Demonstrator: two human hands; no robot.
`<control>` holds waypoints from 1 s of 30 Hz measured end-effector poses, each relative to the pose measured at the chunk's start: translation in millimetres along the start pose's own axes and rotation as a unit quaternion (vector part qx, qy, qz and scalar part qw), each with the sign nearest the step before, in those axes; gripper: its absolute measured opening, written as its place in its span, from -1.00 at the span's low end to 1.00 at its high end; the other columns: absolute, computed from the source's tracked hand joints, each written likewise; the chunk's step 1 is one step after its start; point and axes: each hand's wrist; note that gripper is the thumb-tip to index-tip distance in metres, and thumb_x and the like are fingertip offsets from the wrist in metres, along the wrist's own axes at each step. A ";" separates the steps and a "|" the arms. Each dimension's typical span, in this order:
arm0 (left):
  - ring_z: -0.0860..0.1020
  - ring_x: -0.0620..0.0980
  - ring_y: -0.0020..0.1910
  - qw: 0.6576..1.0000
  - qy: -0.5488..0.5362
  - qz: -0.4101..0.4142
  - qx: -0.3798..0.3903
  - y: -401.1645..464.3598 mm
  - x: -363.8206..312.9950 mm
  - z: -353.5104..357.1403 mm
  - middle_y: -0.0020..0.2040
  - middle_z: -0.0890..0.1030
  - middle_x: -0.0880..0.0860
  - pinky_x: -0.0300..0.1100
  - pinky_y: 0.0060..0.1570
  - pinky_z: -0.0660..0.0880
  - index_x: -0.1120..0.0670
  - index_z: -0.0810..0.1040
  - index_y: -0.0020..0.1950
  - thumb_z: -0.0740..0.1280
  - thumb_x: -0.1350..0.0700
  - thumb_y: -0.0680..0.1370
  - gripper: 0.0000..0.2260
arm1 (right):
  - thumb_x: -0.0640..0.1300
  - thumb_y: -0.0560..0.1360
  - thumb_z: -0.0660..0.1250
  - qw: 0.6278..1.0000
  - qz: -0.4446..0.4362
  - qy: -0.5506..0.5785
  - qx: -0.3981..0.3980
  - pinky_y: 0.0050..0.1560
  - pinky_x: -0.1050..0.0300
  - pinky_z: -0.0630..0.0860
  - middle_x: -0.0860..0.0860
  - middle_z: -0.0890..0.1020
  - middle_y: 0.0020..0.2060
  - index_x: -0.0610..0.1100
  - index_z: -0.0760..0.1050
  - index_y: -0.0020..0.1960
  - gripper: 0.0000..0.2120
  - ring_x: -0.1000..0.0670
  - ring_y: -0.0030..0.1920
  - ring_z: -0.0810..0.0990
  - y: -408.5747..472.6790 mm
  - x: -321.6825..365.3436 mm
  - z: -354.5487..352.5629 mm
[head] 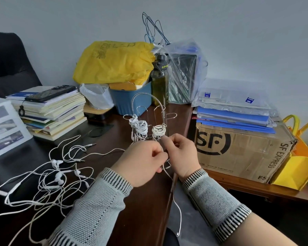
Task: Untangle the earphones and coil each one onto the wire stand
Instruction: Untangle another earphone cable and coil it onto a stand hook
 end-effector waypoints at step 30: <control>0.70 0.02 -0.10 0.829 -0.515 -0.084 -0.203 33.4 21.1 56.1 -0.15 0.71 0.07 -0.09 -0.08 0.63 0.19 0.62 -0.04 0.25 0.25 0.62 -0.84 | -0.10 0.46 0.42 0.991 -0.050 -0.112 0.060 -0.31 0.22 0.48 0.09 0.59 -0.41 -0.03 0.56 -0.32 -0.82 0.18 -0.43 0.49 11.2 2.8 -14.9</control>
Point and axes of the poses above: each hand's wrist, its own y-axis towards the middle knuckle, its own z-axis out of the palm, x = y × z
